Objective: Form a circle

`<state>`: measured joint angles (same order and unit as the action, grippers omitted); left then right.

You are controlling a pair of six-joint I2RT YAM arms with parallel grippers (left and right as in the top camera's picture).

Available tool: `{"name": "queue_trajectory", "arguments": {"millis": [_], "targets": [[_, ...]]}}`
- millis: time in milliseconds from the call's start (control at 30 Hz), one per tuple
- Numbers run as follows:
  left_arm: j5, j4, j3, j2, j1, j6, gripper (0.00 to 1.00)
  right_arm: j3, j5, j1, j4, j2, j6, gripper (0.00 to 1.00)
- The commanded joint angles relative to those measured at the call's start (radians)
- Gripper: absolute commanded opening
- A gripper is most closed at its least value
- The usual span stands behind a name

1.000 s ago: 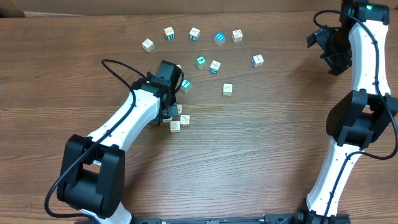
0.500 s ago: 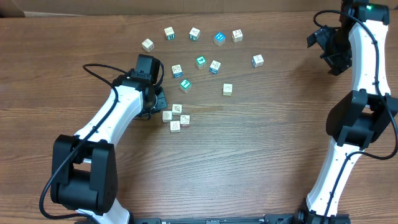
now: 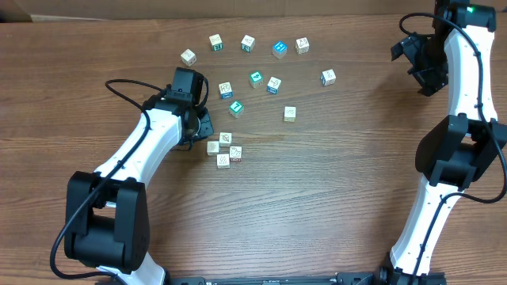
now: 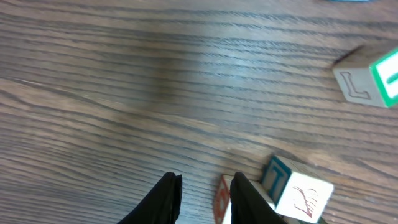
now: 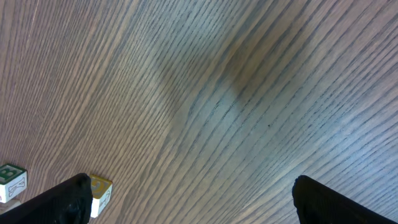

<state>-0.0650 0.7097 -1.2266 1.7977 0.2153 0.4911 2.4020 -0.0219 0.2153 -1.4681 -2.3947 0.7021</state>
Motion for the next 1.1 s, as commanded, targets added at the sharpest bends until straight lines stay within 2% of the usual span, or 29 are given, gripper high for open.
{"name": "queue_trajectory", "arguments": {"millis": [0,133,200,333,400,467,1067], "targets": [[-0.039,0.005,-0.019,0.011,-0.049,-0.012,0.29,0.017,0.002,0.002,0.001,0.027,-0.003,1.0],[-0.039,0.025,-0.019,0.011,-0.096,-0.012,0.33,0.017,0.002,0.002,0.001,0.027,-0.003,1.0],[-0.039,0.035,-0.019,0.011,-0.124,-0.012,0.44,0.017,0.002,0.002,0.001,0.027,-0.003,1.0],[-0.039,0.042,-0.019,0.011,-0.158,-0.012,0.55,0.017,0.002,0.002,0.001,0.027,-0.003,1.0],[-0.039,0.041,-0.019,0.011,-0.171,-0.012,0.68,0.017,0.002,0.002,0.001,0.027,-0.003,1.0],[-0.039,0.047,-0.019,0.011,-0.178,-0.012,1.0,0.017,0.002,0.002,0.001,0.027,-0.003,1.0],[-0.039,0.063,-0.019,0.011,-0.176,-0.012,1.0,0.017,0.002,0.002,0.001,0.027,-0.003,1.0]]}}
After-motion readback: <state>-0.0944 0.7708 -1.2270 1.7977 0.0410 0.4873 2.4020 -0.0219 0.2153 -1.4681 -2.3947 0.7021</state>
